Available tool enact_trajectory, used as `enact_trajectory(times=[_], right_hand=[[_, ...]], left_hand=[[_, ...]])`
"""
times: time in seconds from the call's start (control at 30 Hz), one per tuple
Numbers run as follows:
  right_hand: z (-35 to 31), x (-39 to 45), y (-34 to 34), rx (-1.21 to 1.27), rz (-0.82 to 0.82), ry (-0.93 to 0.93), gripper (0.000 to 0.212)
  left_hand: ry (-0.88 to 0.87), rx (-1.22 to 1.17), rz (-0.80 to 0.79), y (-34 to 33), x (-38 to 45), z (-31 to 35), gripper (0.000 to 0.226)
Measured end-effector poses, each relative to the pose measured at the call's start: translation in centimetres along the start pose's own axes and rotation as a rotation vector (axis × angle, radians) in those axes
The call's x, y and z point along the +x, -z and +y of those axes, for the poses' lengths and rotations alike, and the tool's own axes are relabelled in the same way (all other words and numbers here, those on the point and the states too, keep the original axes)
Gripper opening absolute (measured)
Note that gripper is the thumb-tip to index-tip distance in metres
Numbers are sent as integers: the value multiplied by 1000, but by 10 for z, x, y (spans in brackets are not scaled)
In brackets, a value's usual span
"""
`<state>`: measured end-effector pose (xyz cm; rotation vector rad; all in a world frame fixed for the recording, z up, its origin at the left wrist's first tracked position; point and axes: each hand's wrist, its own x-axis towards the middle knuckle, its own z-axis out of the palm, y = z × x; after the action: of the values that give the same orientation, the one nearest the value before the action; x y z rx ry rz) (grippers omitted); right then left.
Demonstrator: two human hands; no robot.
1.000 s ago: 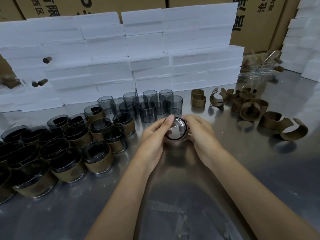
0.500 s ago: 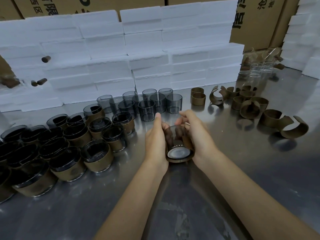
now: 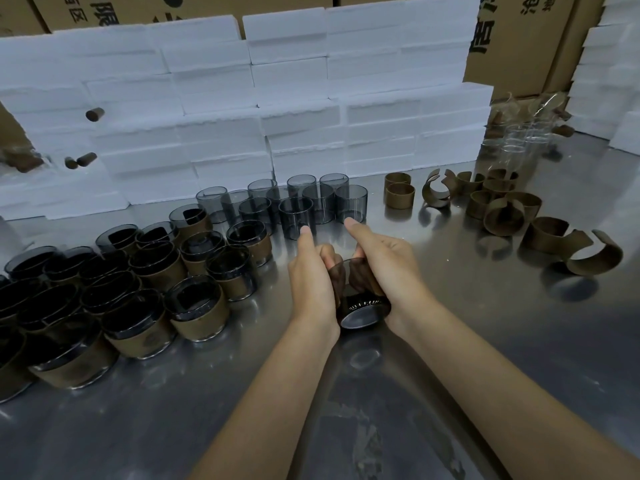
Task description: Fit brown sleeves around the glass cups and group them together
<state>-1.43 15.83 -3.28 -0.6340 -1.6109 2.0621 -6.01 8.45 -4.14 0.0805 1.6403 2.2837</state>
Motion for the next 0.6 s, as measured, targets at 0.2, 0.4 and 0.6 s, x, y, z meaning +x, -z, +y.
enact_trajectory(times=[0.2, 0.4, 0.6], right_hand=[[-4, -1, -1, 53, 57, 71, 57], [-23, 9, 28, 24, 420, 363, 54], [-30, 8, 37, 259, 146, 160, 42]], left_hand=[[14, 105, -109, 2, 5, 2, 58], [130, 195, -523, -3, -5, -6, 68], [184, -179, -487, -1, -2, -4, 48]])
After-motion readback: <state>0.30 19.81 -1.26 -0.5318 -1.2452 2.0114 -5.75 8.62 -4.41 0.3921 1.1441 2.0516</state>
